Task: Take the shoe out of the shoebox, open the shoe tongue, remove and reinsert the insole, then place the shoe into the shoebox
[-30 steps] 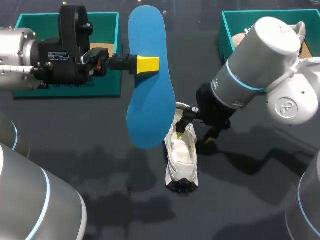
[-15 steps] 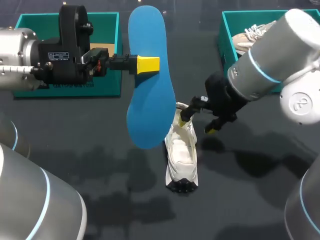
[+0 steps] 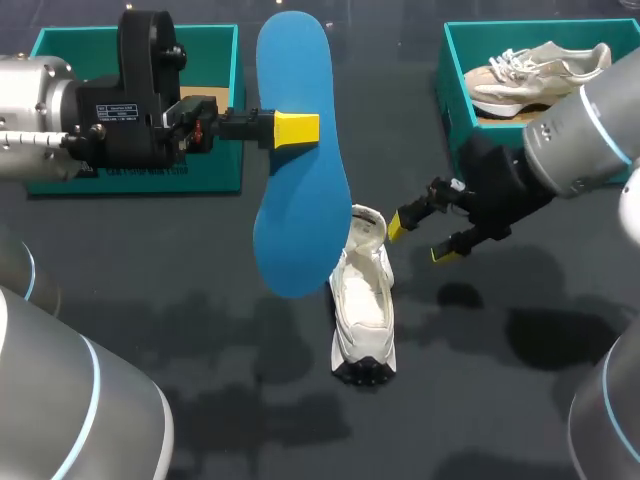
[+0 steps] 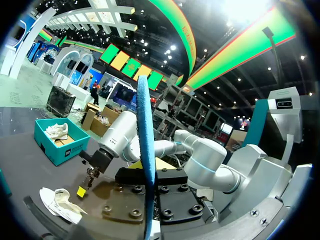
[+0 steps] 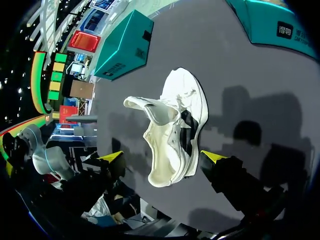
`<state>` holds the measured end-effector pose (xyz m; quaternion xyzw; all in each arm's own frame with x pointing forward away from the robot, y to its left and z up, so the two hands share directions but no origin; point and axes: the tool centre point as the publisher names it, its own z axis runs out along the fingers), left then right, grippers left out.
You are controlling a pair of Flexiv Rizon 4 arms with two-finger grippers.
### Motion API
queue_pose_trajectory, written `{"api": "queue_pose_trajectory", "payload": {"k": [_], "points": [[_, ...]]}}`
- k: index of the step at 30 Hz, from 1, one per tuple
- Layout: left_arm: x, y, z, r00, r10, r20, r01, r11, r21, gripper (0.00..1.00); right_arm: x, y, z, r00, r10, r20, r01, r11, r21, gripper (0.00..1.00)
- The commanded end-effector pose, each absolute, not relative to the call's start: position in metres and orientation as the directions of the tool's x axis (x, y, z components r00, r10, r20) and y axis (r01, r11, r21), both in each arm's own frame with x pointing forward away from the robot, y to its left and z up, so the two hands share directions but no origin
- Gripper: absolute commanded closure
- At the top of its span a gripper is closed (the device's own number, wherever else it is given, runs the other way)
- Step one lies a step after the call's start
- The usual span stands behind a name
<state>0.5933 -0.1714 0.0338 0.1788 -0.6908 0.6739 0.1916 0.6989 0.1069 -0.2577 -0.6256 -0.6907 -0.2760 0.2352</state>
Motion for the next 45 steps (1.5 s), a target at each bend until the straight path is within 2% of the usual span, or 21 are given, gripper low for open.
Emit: {"api": "queue_pose_trajectory", "payload": {"k": [1, 2, 5, 6, 15, 18, 21, 23, 25, 26, 34, 36, 42, 45], "points": [[0.594, -0.173, 0.033, -0.863, 0.011, 0.506, -0.505, 0.027, -0.862, 1.00, 0.710, 0.104, -0.239, -0.155, 0.646, 0.747, 0.987, 0.135, 0.087, 0.00], [0.594, -0.173, 0.033, -0.863, 0.011, 0.506, -0.505, 0.027, -0.862, 1.00, 0.710, 0.104, -0.230, -0.150, 0.639, 0.755, 0.988, 0.121, 0.094, 0.00], [0.594, -0.173, 0.033, -0.863, 0.011, 0.506, -0.505, 0.027, -0.862, 1.00, 0.711, 0.103, -0.210, -0.144, 0.513, 0.846, 0.988, 0.122, 0.094, 0.00], [0.594, -0.173, 0.033, -0.863, 0.011, 0.506, -0.505, 0.027, -0.862, 1.00, 0.708, 0.106, -0.205, -0.179, 0.518, 0.837, 0.982, 0.143, 0.122, 0.00], [0.594, -0.173, 0.033, -0.863, 0.011, 0.506, -0.505, 0.027, -0.862, 1.00, 0.708, 0.106, -0.205, -0.179, 0.518, 0.837, 0.982, 0.143, 0.122, 0.00], [0.594, -0.173, 0.033, -0.863, 0.011, 0.506, -0.505, 0.027, -0.862, 1.00, 0.713, 0.106, -0.202, -0.080, 0.474, 0.877, 0.994, 0.104, 0.034, 0.00], [0.594, -0.173, 0.033, -0.863, 0.011, 0.506, -0.505, 0.027, -0.862, 1.00, 0.717, 0.106, -0.188, -0.041, 0.431, 0.901, 0.997, 0.073, 0.011, 0.00], [0.594, -0.173, 0.033, -0.863, 0.011, 0.506, -0.505, 0.027, -0.862, 1.00, 0.718, 0.106, -0.181, -0.020, 0.320, 0.947, 0.997, 0.082, -0.006, 0.00], [0.594, -0.173, 0.033, -0.863, 0.011, 0.506, -0.505, 0.027, -0.862, 1.00, 0.716, 0.107, -0.176, -0.026, 0.314, 0.949, 0.995, 0.097, -0.005, 0.00], [0.594, -0.173, 0.033, -0.863, 0.011, 0.506, -0.505, 0.027, -0.862, 1.00, 0.711, 0.107, -0.172, -0.090, 0.297, 0.951, 0.992, 0.111, 0.060, 0.00], [0.594, -0.173, 0.033, -0.863, 0.011, 0.506, -0.505, 0.027, -0.862, 1.00, 0.711, 0.107, -0.172, -0.090, 0.297, 0.951, 0.992, 0.111, 0.060, 0.00], [0.594, -0.173, 0.033, -0.863, 0.011, 0.506, -0.505, 0.027, -0.862, 1.00, 0.714, 0.110, -0.171, -0.044, 0.293, 0.955, 0.993, 0.116, 0.010, 0.00], [0.612, -0.180, 0.022, -0.934, -0.029, 0.357, -0.357, 0.037, -0.933, 1.00, 0.719, 0.110, -0.161, 0.028, 0.254, 0.967, 0.993, 0.105, -0.056, 0.00], [0.621, -0.182, 0.014, -0.981, -0.025, 0.194, -0.195, 0.045, -0.980, 1.00, 0.719, 0.110, -0.155, 0.034, 0.237, 0.971, 0.992, 0.107, -0.061, 0.00]]}}
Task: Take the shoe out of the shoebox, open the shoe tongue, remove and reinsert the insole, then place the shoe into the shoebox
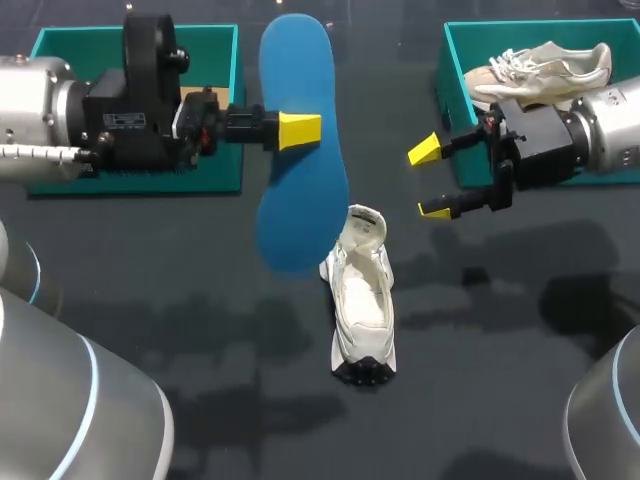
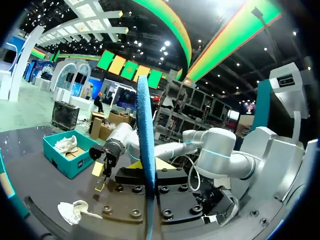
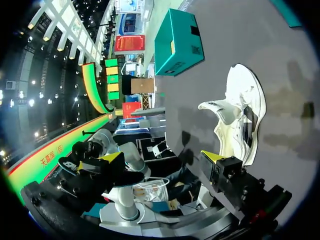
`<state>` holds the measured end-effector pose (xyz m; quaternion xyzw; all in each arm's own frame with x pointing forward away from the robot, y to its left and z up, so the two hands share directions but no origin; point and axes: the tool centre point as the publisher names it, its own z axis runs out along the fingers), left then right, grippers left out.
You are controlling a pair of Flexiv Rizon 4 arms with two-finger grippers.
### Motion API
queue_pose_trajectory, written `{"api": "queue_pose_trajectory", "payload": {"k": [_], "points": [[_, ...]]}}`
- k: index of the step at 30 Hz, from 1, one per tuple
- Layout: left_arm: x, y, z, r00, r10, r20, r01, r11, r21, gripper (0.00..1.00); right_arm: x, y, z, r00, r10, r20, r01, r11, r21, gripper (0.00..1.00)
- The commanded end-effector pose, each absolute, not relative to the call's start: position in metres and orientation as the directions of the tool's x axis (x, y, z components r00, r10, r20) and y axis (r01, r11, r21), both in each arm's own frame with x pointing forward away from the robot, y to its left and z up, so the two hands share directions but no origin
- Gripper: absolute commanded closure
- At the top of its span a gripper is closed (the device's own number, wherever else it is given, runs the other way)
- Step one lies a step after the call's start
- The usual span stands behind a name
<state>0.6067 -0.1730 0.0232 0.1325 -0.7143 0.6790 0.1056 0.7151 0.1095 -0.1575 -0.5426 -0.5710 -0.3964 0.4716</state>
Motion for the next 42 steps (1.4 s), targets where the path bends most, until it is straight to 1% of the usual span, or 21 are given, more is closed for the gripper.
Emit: {"api": "queue_pose_trajectory", "payload": {"k": [1, 4, 5, 16, 18, 19, 20, 24, 27, 29, 38, 39, 40, 41, 42], "points": [[0.624, -0.183, 0.013, -0.991, -0.018, 0.133, -0.133, 0.049, -0.990, 1.00, 0.719, 0.110, -0.153, 0.036, 0.234, 0.972, 0.992, 0.105, -0.062, 0.00], [0.629, -0.185, 0.007, -0.996, 0.011, -0.087, 0.087, 0.072, -0.994, 1.00, 0.720, 0.109, -0.148, 0.045, 0.217, 0.975, 0.993, 0.098, -0.067, 0.00], [0.629, -0.184, 0.004, -0.981, 0.016, -0.193, 0.194, 0.072, -0.978, 1.00, 0.721, 0.109, -0.147, 0.049, 0.205, 0.978, 0.993, 0.096, -0.070, 0.00], [0.629, -0.184, 0.004, -0.981, 0.016, -0.193, 0.194, 0.072, -0.978, 1.00, 0.721, 0.109, -0.146, 0.049, 0.199, 0.979, 0.993, 0.097, -0.070, 0.00], [0.633, -0.184, -0.001, -0.965, 0.024, -0.260, 0.261, 0.047, -0.964, 1.00, 0.724, 0.111, -0.145, 0.069, 0.197, 0.978, 0.993, 0.084, -0.087, 0.00], [0.636, -0.184, -0.004, -0.951, 0.018, -0.309, 0.310, 0.052, -0.949, 1.00, 0.726, 0.110, -0.144, 0.078, 0.184, 0.980, 0.994, 0.063, -0.091, 0.00], [0.639, -0.184, -0.006, -0.931, 0.022, -0.364, 0.365, 0.029, -0.931, 1.00, 0.728, 0.109, -0.143, 0.077, 0.176, 0.981, 0.995, 0.051, -0.087, 0.00], [0.651, -0.183, -0.014, -0.838, -0.018, -0.546, 0.545, 0.048, -0.837, 1.00, 0.735, 0.108, -0.136, 0.085, 0.144, 0.986, 0.996, -0.014, -0.084, 0.00], [0.660, -0.185, -0.023, -0.707, -0.019, -0.707, 0.702, 0.111, -0.704, 1.00, 0.739, 0.108, -0.133, 0.095, 0.113, 0.989, 0.994, -0.057, -0.089, 0.00], [0.660, -0.185, -0.023, -0.707, -0.019, -0.707, 0.702, 0.111, -0.704, 1.00, 0.742, 0.108, -0.132, 0.107, 0.109, 0.988, 0.991, -0.087, -0.097, 0.00], [0.660, -0.185, -0.023, -0.707, -0.019, -0.707, 0.702, 0.111, -0.704, 1.00, 0.742, 0.108, -0.132, 0.107, 0.109, 0.988, 0.991, -0.087, -0.097, 0.00], [0.661, -0.186, -0.024, -0.665, -0.021, -0.747, 0.742, 0.100, -0.663, 1.00, 0.742, 0.108, -0.132, 0.107, 0.109, 0.988, 0.991, -0.087, -0.097, 0.00], [0.664, -0.184, -0.025, -0.655, -0.048, -0.754, 0.751, 0.069, -0.657, 1.00, 0.742, 0.108, -0.132, 0.107, 0.109, 0.988, 0.991, -0.087, -0.097, 0.00], [0.668, -0.184, -0.027, -0.633, -0.054, -0.772, 0.768, 0.081, -0.635, 1.00, 0.742, 0.108, -0.132, 0.107, 0.109, 0.988, 0.991, -0.087, -0.097, 0.00], [0.669, -0.183, -0.029, -0.589, -0.067, -0.805, 0.803, 0.062, -0.593, 1.00, 0.742, 0.108, -0.132, 0.107, 0.109, 0.988, 0.991, -0.087, -0.097, 0.00]]}}
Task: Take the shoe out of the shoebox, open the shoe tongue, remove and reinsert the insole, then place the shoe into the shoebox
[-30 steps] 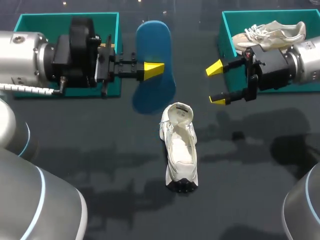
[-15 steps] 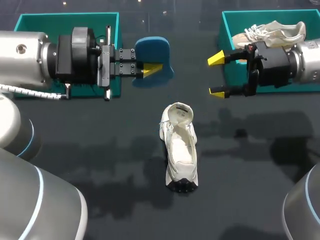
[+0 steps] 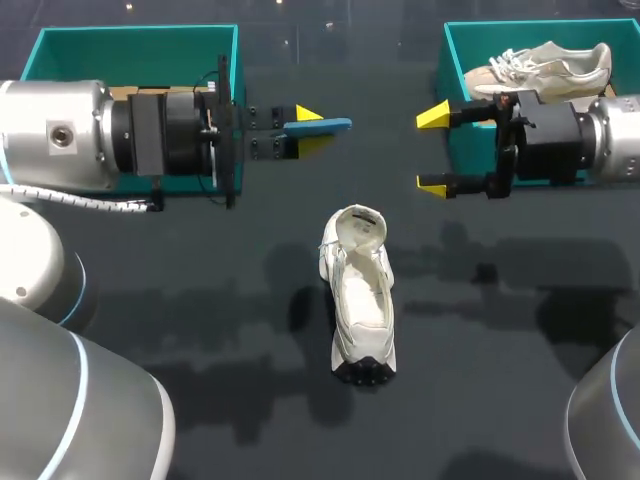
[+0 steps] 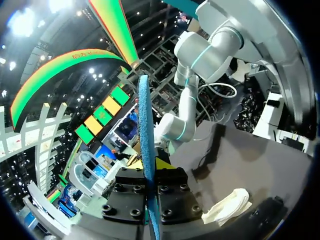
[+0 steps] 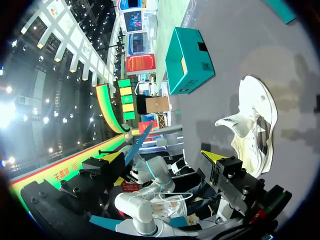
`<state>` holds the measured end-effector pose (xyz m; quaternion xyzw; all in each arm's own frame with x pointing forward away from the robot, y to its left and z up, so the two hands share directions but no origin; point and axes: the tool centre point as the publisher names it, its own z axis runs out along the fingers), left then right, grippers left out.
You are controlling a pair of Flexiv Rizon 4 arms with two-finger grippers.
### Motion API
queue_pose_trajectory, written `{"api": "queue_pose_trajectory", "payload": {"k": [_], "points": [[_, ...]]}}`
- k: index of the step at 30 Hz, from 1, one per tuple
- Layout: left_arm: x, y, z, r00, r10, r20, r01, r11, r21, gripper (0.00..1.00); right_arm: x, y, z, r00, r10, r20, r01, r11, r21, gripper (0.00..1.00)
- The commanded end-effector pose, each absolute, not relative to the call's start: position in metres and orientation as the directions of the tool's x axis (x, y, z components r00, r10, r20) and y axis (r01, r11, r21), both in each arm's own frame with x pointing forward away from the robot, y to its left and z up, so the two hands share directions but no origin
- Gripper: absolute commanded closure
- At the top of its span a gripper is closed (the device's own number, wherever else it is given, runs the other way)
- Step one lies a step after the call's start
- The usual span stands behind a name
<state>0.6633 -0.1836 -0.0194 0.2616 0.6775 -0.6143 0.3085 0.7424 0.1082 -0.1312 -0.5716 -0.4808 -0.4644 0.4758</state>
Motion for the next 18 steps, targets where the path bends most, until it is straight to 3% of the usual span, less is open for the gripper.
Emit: {"api": "queue_pose_trajectory", "payload": {"k": [1, 5, 18], "points": [[0.6713, -0.1828, -0.0314, -0.566, -0.071, -0.821, 0.817, 0.082, -0.570, 1.00, 0.7416, 0.1082, -0.1315, 0.107, 0.109, 0.988, 0.991, -0.087, -0.097, 0.00], [0.6796, -0.1870, -0.0397, -0.367, -0.058, -0.929, 0.918, 0.140, -0.371, 1.00, 0.7416, 0.1082, -0.1315, 0.107, 0.109, 0.988, 0.991, -0.087, -0.097, 0.00], [0.6796, -0.1870, -0.0397, -0.367, -0.058, -0.929, 0.918, 0.140, -0.371, 1.00, 0.7416, 0.1082, -0.1315, 0.107, 0.109, 0.988, 0.991, -0.087, -0.097, 0.00]]}}
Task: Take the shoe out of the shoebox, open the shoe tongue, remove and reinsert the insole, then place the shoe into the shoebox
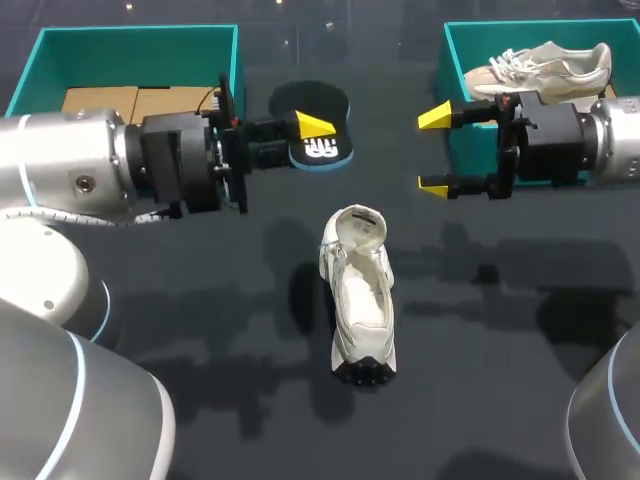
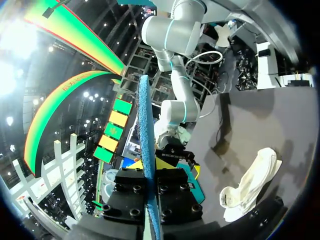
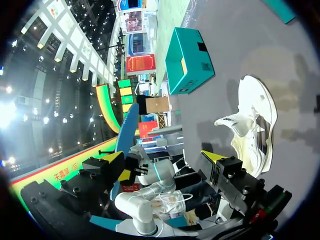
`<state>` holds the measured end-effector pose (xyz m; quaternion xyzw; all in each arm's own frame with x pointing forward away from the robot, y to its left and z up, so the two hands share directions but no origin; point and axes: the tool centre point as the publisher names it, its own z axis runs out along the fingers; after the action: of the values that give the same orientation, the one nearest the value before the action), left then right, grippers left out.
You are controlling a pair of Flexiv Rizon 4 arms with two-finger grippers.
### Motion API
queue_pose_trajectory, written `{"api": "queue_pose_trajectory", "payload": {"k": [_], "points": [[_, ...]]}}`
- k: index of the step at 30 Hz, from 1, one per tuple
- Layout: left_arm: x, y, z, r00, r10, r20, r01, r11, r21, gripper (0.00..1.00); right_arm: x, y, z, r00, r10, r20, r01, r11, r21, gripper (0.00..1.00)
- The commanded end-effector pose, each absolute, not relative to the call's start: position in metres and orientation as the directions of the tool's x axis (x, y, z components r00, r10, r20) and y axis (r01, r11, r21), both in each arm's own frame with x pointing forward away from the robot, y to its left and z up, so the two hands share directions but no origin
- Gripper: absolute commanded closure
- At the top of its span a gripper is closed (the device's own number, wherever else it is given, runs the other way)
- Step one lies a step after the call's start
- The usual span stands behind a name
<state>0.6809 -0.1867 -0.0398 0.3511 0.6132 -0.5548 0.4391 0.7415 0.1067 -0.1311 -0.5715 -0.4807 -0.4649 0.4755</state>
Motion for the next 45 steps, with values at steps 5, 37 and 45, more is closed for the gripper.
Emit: {"api": "queue_pose_trajectory", "payload": {"k": [5, 37, 45], "points": [[0.700, -0.189, -0.062, -0.253, -0.064, -0.965, 0.954, 0.148, -0.260, 1.00, 0.745, 0.110, -0.131, 0.102, 0.116, 0.988, 0.992, -0.088, -0.092, 0.00], [0.738, -0.224, -0.126, -0.028, 0.056, -0.998, 0.989, 0.148, -0.019, 1.00, 0.784, 0.146, -0.128, 0.065, 0.139, 0.988, 0.991, -0.123, -0.048, 0.00], [0.738, -0.224, -0.126, -0.028, 0.056, -0.998, 0.989, 0.148, -0.019, 1.00, 0.784, 0.146, -0.128, 0.065, 0.139, 0.988, 0.991, -0.123, -0.048, 0.00]]}}
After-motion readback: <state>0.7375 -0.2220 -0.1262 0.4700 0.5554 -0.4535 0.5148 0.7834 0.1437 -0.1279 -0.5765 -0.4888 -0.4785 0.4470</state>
